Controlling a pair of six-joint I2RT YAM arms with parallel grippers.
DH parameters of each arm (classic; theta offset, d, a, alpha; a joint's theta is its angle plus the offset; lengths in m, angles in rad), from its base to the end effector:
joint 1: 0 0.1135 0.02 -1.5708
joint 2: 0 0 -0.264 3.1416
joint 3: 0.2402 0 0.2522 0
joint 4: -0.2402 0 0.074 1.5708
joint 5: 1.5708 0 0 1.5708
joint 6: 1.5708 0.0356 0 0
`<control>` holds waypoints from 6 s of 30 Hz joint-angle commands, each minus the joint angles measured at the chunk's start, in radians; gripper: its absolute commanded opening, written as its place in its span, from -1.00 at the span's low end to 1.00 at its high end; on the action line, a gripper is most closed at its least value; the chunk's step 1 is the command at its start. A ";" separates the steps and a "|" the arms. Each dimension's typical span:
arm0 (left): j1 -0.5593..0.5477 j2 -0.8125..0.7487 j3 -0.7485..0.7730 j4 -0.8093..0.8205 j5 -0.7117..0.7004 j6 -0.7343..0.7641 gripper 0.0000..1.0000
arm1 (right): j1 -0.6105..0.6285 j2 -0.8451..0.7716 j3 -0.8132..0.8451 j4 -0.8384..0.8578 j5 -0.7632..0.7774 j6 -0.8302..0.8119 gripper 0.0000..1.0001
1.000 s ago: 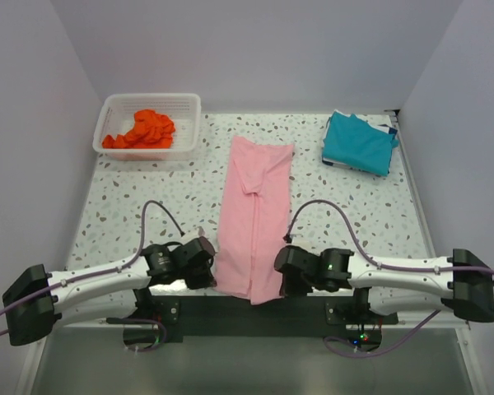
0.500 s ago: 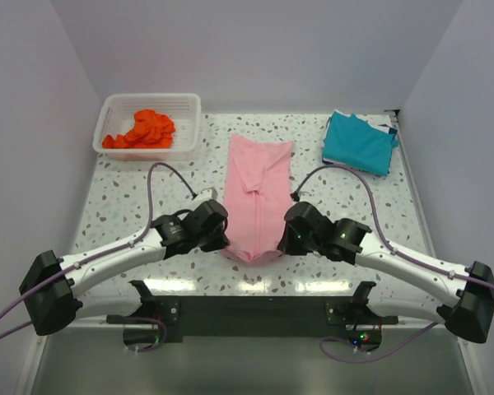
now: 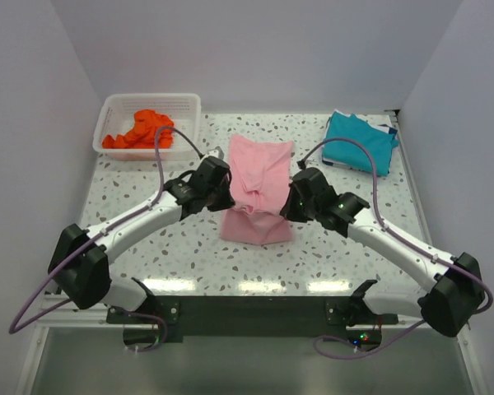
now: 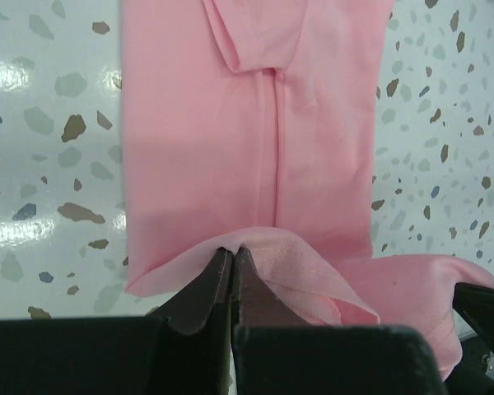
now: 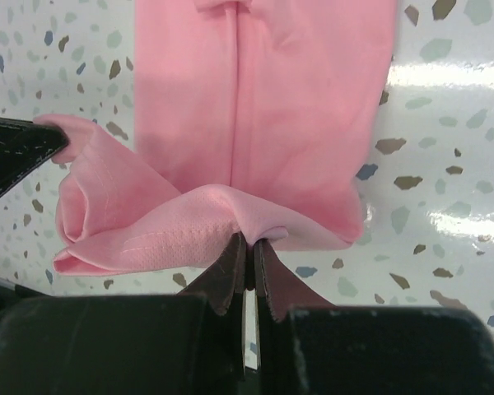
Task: Fold and stack the t-shirts
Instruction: Fold the tshirt
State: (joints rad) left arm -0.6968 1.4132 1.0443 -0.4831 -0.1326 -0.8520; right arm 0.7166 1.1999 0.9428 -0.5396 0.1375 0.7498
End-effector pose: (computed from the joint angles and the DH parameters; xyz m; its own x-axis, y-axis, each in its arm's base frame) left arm 0.2336 -0.1893 0.2596 -0.8086 -0.2961 -0.5085 -0.0594 0.9008 -0.4301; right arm 0.1939 0.1624 0.2772 -0.7887 0.2082 -0.5784 -0.0558 0.9128 0.4047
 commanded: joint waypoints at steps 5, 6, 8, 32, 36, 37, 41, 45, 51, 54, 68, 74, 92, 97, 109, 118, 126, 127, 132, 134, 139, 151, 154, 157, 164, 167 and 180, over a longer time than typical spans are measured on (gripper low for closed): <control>0.072 0.088 0.131 0.020 0.045 0.077 -1.00 | -0.109 0.124 0.126 0.055 -0.091 -0.095 -1.00; 0.082 0.098 0.137 0.017 0.045 0.074 -1.00 | -0.117 0.151 0.134 0.055 -0.099 -0.096 -1.00; 0.100 0.121 0.145 0.018 0.047 0.076 -1.00 | -0.143 0.176 0.154 0.059 -0.113 -0.104 -1.00; 0.207 0.366 0.250 0.080 0.169 0.134 -1.00 | -0.269 0.441 0.243 0.086 -0.171 -0.159 -1.00; 0.215 0.392 0.261 0.072 0.149 0.128 -1.00 | -0.284 0.478 0.249 0.104 -0.199 -0.161 -1.00; 0.218 0.403 0.263 0.071 0.148 0.128 -1.00 | -0.289 0.487 0.251 0.107 -0.208 -0.162 -1.00; 0.223 0.435 0.281 0.072 0.151 0.131 -1.00 | -0.295 0.520 0.257 0.115 -0.211 -0.161 -1.00; 0.229 0.460 0.295 0.066 0.148 0.131 -0.97 | -0.301 0.544 0.263 0.118 -0.217 -0.167 -0.99; 0.235 0.463 0.299 0.074 0.151 0.140 -0.57 | -0.309 0.595 0.307 0.087 -0.243 -0.178 -0.66; 0.235 0.452 0.304 0.093 0.145 0.166 0.13 | -0.309 0.598 0.333 0.070 -0.236 -0.185 -0.18; 0.234 0.236 0.235 0.101 0.168 0.185 1.00 | -0.304 0.367 0.289 0.078 -0.277 -0.214 0.98; 0.230 0.052 -0.012 0.130 0.182 0.143 1.00 | -0.270 0.300 0.145 0.220 -0.438 -0.217 0.98; 0.226 -0.381 -0.406 0.031 0.143 0.031 1.00 | -0.198 0.779 0.416 0.414 -0.570 -0.277 0.97; 0.226 -0.358 -0.414 0.043 0.159 0.028 1.00 | -0.198 0.782 0.444 0.388 -0.543 -0.280 0.98; 0.226 -0.215 -0.391 0.173 0.200 0.033 1.00 | -0.200 0.497 0.363 0.215 -0.322 -0.328 0.98; 0.226 -0.025 -0.354 0.262 0.229 0.022 0.69 | -0.209 0.236 0.111 0.164 -0.080 -0.257 0.98; 0.220 0.041 -0.366 0.316 0.261 0.014 0.14 | -0.212 0.124 0.016 0.127 0.039 -0.225 0.98; 0.217 0.046 -0.366 0.320 0.264 0.013 0.10 | -0.213 0.119 0.010 0.124 0.036 -0.219 0.98; 0.201 0.070 -0.371 0.336 0.274 0.008 -0.17 | -0.212 0.104 -0.024 0.092 0.062 -0.175 0.97; 0.197 0.073 -0.377 0.340 0.263 0.002 -0.25 | -0.213 0.096 -0.030 0.069 0.079 -0.144 0.97; 0.194 0.093 -0.377 0.353 0.266 -0.001 -0.59 | -0.212 0.089 -0.062 0.053 0.031 -0.135 0.98; 0.189 0.047 -0.406 0.316 0.206 0.018 -1.00 | -0.212 0.067 -0.197 0.111 -0.188 -0.155 0.82; 0.187 0.044 -0.411 0.314 0.203 0.019 -1.00 | -0.213 0.105 -0.211 0.165 -0.229 -0.150 0.63; 0.181 0.046 -0.409 0.311 0.200 0.019 -1.00 | -0.212 0.156 -0.197 0.196 -0.236 -0.153 0.40; 0.180 0.043 -0.411 0.296 0.186 0.018 -1.00 | -0.207 0.247 -0.193 0.271 -0.308 -0.135 0.01; 0.180 0.036 -0.414 0.293 0.183 0.013 -1.00 | -0.207 0.263 -0.205 0.277 -0.311 -0.129 -0.15; 0.175 -0.011 -0.454 0.284 0.154 -0.024 -1.00 | -0.167 0.296 -0.268 0.323 -0.337 -0.041 -0.71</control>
State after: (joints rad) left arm -0.5137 1.4338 0.6140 -0.1749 0.0559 -0.8570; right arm 0.5278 1.4906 0.6949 -0.2455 -0.1833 0.6704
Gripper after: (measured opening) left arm 0.018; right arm 0.168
